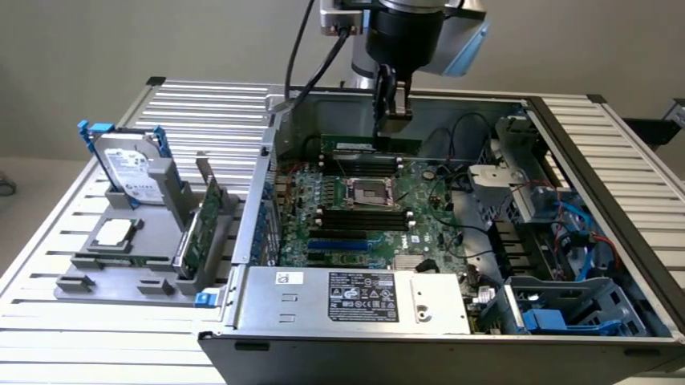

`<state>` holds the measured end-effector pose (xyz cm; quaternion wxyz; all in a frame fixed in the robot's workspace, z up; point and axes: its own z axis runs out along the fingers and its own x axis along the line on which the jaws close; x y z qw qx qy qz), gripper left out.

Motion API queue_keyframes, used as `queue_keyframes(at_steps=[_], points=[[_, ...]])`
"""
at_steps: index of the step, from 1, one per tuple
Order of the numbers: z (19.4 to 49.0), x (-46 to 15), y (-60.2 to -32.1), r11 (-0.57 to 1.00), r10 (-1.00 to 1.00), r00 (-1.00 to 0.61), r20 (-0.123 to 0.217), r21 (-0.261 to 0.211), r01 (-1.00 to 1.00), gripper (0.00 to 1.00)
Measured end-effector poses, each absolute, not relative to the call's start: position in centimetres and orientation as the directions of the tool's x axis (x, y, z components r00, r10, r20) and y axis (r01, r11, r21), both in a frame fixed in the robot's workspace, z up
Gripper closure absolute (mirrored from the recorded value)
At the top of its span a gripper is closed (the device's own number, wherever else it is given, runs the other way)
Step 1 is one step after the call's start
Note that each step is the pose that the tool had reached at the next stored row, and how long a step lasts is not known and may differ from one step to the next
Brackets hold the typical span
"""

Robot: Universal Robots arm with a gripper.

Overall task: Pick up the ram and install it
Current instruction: 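Insert the ram into the slot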

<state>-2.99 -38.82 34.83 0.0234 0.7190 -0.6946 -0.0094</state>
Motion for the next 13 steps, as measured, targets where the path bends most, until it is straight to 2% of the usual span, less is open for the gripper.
queue_keyframes(at_steps=[5, 13], points=[[33.8, -3.0, -39.9, -0.034, -0.999, 0.035, 0.018, 0.046, -0.998, 0.86], [32.3, -2.5, -40.1, -0.034, -0.999, 0.034, 0.018, 0.046, -0.998, 0.86]])
